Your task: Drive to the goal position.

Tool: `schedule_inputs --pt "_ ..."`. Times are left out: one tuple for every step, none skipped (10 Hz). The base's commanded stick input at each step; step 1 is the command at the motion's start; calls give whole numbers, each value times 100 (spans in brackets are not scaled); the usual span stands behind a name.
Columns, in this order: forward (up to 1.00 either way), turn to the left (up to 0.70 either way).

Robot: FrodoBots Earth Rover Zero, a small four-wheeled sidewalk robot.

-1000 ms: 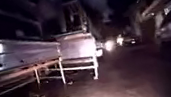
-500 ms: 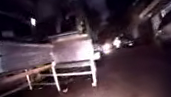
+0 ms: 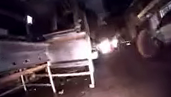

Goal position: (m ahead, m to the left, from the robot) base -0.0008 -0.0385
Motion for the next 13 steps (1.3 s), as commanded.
schedule_inputs --pt "0 -45" --pt "0 -45" --pt "0 -45" --pt "0 -10" --pt "0 0" --pt "0 -45" --pt "0 -45" --pt "0 -45" --pt "0 -45" --pt "0 -45" --pt "-19 -38" --pt "-39 -21" --pt "0 0"
